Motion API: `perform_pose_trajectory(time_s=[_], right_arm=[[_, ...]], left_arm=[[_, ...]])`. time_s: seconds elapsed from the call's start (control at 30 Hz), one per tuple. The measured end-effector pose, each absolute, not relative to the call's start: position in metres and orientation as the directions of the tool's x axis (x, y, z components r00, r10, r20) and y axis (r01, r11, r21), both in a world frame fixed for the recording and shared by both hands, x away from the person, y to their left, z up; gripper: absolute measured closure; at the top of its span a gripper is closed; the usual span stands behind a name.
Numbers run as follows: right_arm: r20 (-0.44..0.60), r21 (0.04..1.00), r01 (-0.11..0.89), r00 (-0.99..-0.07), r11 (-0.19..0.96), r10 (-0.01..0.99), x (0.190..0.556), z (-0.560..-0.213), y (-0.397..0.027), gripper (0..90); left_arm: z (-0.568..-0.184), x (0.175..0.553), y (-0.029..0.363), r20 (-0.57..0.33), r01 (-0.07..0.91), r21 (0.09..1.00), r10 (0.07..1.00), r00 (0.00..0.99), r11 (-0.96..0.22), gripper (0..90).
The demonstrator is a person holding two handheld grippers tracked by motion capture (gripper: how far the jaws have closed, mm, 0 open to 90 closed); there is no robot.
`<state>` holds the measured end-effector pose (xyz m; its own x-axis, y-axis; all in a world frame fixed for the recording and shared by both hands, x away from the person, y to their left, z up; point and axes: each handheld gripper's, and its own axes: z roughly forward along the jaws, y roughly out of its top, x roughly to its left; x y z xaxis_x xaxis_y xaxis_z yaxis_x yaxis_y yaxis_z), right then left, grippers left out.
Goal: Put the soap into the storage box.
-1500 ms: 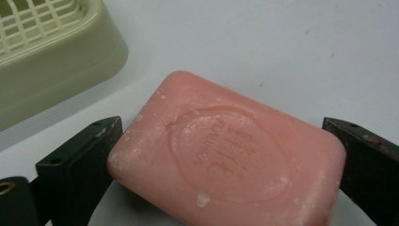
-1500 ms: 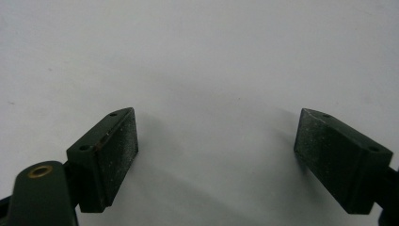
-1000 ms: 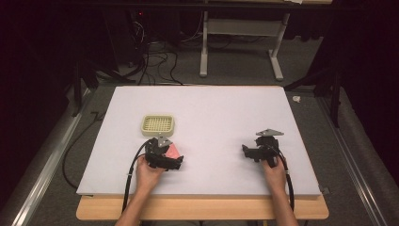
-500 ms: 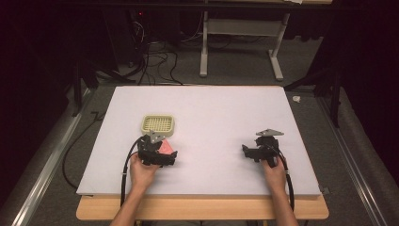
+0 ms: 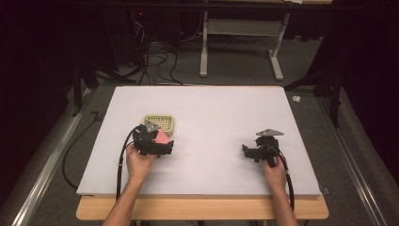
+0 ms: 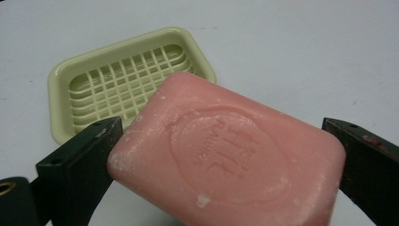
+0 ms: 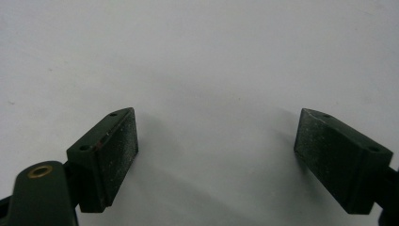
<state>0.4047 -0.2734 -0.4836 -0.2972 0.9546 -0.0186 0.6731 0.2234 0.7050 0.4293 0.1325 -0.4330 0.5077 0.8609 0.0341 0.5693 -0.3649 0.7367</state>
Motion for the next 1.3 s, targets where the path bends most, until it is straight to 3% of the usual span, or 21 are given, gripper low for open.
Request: perform_pose_trajectory(time_s=[0.7, 1.3], right_arm=[[-0.019, 0.705, 0.673, -0.297, 0.224, 0.955, 0.405, -0.484, -0.273, 14.6], [-0.02, 0.705, 0.673, -0.297, 0.224, 0.955, 0.405, -0.484, -0.273, 14.6]], left_arm=[[-0.417, 0.475, 0.132, -0.023, 0.625, 0.727, 0.899, 0.438, -0.285, 3.2], [-0.438, 0.507, 0.129, -0.021, 0.705, 0.668, 0.942, 0.336, -0.237, 3.2]])
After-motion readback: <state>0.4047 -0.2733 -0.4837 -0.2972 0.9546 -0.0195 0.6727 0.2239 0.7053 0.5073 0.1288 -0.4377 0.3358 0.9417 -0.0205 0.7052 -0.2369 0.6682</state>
